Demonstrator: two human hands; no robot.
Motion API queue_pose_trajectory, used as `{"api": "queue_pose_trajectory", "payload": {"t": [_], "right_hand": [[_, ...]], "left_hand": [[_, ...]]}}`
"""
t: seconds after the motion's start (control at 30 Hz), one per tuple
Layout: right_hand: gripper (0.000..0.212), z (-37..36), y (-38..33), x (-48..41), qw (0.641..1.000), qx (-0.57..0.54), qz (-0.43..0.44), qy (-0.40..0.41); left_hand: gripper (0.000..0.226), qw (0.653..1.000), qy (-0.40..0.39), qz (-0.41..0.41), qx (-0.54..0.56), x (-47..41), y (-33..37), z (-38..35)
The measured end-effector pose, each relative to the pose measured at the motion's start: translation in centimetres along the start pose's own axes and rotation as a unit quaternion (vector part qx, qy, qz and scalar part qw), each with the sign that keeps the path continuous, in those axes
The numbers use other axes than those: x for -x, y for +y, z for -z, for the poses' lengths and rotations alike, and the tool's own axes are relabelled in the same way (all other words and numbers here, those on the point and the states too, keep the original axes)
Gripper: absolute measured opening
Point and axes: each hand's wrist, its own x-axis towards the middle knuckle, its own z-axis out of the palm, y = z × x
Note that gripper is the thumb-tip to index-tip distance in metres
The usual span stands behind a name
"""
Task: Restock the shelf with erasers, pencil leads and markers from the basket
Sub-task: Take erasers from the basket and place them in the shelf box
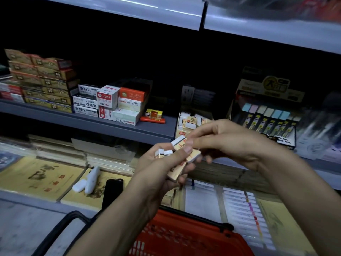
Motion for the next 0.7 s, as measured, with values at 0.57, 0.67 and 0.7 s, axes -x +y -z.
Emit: {"api": "queue_pose_trajectory", "payload": {"t": [0.57,0.67,0.7], "right_hand": [[0.007,2.5,4.5,-5.9,0.829,0.462,0.106,0.298],[0.008,2.8,4.2,-5.8,0.834,0.467,0.104,0.275],[0.013,2.9,4.1,-5.7,0.836,0.471,0.105,0.261]], "left_hand": [[0.032,0.996,0.033,0.064,0.047,-0.7,-1.0,1.0],[0.04,0.995,0.042,0.052,0.072,-0.6,-0.8,1.3],[0.042,0.995,0.045,0.047,0.074,-0.6,-0.7,1.3]]}}
